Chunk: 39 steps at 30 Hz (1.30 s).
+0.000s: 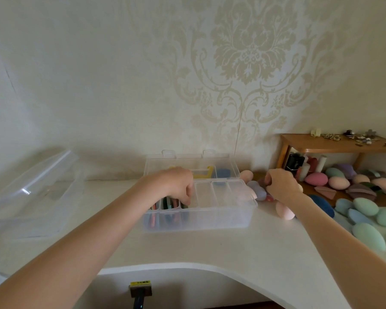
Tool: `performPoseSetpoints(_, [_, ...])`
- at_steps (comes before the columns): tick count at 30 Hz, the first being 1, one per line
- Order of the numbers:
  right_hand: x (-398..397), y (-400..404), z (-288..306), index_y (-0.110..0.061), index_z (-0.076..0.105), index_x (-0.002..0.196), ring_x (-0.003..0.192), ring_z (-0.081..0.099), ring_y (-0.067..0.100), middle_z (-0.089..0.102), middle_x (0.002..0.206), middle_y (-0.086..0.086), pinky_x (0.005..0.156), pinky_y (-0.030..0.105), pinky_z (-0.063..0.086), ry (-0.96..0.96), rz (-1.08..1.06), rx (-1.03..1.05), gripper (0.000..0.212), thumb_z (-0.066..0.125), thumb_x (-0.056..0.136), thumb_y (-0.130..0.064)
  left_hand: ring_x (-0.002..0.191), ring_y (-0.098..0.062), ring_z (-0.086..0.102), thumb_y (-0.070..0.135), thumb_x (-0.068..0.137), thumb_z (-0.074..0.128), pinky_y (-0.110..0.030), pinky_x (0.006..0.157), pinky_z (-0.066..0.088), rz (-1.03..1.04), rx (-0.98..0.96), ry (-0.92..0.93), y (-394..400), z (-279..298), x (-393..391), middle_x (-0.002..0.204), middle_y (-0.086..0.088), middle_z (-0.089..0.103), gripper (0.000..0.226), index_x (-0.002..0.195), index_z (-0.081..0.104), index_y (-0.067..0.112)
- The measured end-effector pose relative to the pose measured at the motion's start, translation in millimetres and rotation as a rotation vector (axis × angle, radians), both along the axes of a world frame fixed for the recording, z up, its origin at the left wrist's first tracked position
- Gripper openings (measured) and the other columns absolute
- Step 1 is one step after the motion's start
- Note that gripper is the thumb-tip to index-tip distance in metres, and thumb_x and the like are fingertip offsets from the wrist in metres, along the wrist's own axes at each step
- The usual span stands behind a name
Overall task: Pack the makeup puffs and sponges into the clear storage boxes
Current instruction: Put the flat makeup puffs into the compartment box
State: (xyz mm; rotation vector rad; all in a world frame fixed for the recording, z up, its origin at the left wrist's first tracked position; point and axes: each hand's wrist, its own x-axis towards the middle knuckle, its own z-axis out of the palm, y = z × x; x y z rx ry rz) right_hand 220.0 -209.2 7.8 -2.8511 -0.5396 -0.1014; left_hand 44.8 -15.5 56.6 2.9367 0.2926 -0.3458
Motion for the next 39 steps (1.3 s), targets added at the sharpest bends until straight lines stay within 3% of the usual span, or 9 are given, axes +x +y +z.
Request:
performPoseSetpoints(3, [-5.6, -1.2, 10.4, -0.014, 0.057, 0.084, 0.099, 0.055, 0.031, 0.058, 0.111, 0.015, 0.082, 0.039, 0.049, -0.035, -0.012, 0.193, 0.015, 0.053, 0.085, 0.001, 0.074, -0.012, 0.055, 0.018, 0.085, 0.066, -0.024, 0.074, 0.044, -0.003, -0.004, 0.005, 0.7, -0.1, 0.9, 0.104, -0.002, 0.070, 0.020, 0.101, 0.070, 0.009])
performPoseSetpoints(7, [-29.2, 7.1, 51.3, -0.002, 0.054, 0.101, 0.077, 0.057, 0.025, 0.061, 0.088, 0.013, 0.063, 0.029, 0.044, -0.182, 0.140, 0.444, 0.011, 0.051, 0.091, -0.005, 0.062, -0.006, 0.054, 0.017, 0.084, 0.065, -0.023, 0.070, 0.046, 0.004, -0.054, -0.013, 4.3, -0.7, 0.0, 0.093, 0.001, 0.068, 0.021, 0.103, 0.069, 0.010])
performPoseSetpoints(11, [-86.7, 35.9, 74.2, -0.011, 0.048, 0.096, 0.059, 0.052, 0.010, 0.054, 0.067, -0.006, 0.053, 0.014, 0.043, -0.028, 0.359, 0.670, 0.016, 0.060, 0.086, -0.006, 0.069, -0.011, 0.052, 0.018, 0.084, 0.065, -0.019, 0.056, 0.038, 0.046, -0.044, -0.073, 7.9, -2.1, -4.4, 0.077, 0.006, 0.058, 0.018, 0.100, 0.070, 0.010])
performPoseSetpoints(17, [-142.0, 74.5, 33.9, -0.010, 0.051, 0.083, 0.062, 0.052, 0.014, 0.055, 0.065, -0.005, 0.052, 0.013, 0.039, 0.001, 0.486, 0.535, 0.010, 0.060, 0.081, -0.005, 0.070, -0.019, 0.053, 0.015, 0.083, 0.062, -0.027, 0.064, 0.040, 0.068, -0.016, -0.122, 4.8, -8.0, -7.5, 0.077, -0.006, 0.058, 0.011, 0.085, 0.067, 0.006])
performPoseSetpoints(21, [-147.0, 89.9, 12.5, -0.006, 0.055, 0.094, 0.084, 0.058, 0.028, 0.064, 0.095, 0.011, 0.068, 0.032, 0.042, -0.078, 0.465, 0.381, 0.009, 0.053, 0.088, -0.012, 0.066, -0.020, 0.048, 0.014, 0.084, 0.062, -0.024, 0.054, 0.036, 0.080, 0.000, -0.117, 3.1, -6.4, -7.4, 0.063, -0.003, 0.049, 0.008, 0.081, 0.063, 0.006])
performPoseSetpoints(25, [-138.8, 93.4, 6.0, -0.001, 0.068, 0.099, 0.096, 0.060, 0.027, 0.060, 0.107, 0.011, 0.077, 0.030, 0.045, -0.085, 0.489, 0.345, 0.026, 0.046, 0.094, -0.016, 0.050, -0.012, 0.034, 0.014, 0.088, 0.057, -0.020, 0.047, 0.027, 0.100, -0.047, -0.104, 5.9, -4.8, -7.0, 0.055, 0.000, 0.037, 0.029, 0.060, 0.048, 0.009])
performPoseSetpoints(30, [-119.6, 76.4, 21.8, -0.006, 0.072, 0.097, 0.085, 0.055, 0.015, 0.065, 0.106, 0.007, 0.073, 0.019, 0.037, -0.053, 0.533, 0.403, 0.023, 0.050, 0.093, -0.014, 0.058, -0.012, 0.047, 0.028, 0.088, 0.060, -0.020, 0.053, 0.033, 0.077, -0.117, -0.111, 6.6, -2.5, -6.4, 0.065, 0.003, 0.053, 0.023, 0.094, 0.068, 0.008])
performPoseSetpoints(33, [-87.9, 51.2, 42.6, -0.006, 0.071, 0.097, 0.077, 0.054, 0.009, 0.068, 0.096, 0.003, 0.061, 0.013, 0.038, -0.059, 0.387, 0.461, 0.022, 0.050, 0.093, -0.014, 0.070, -0.015, 0.059, 0.031, 0.082, 0.066, -0.026, 0.065, 0.046, 0.050, -0.123, -0.084, 6.7, -3.1, -2.7, 0.090, 0.000, 0.071, 0.026, 0.098, 0.071, 0.010])
performPoseSetpoints(39, [-20.0, 7.5, 32.4, -0.001, 0.069, 0.100, 0.094, 0.061, 0.029, 0.066, 0.110, 0.017, 0.074, 0.031, 0.048, -0.004, 0.103, 0.280, 0.026, 0.044, 0.093, -0.004, 0.093, -0.022, 0.066, 0.030, 0.076, 0.071, -0.032, 0.078, 0.052, 0.043, -0.048, -0.077, 0.8, -4.6, 3.7, 0.103, -0.003, 0.072, 0.027, 0.099, 0.073, 0.015])
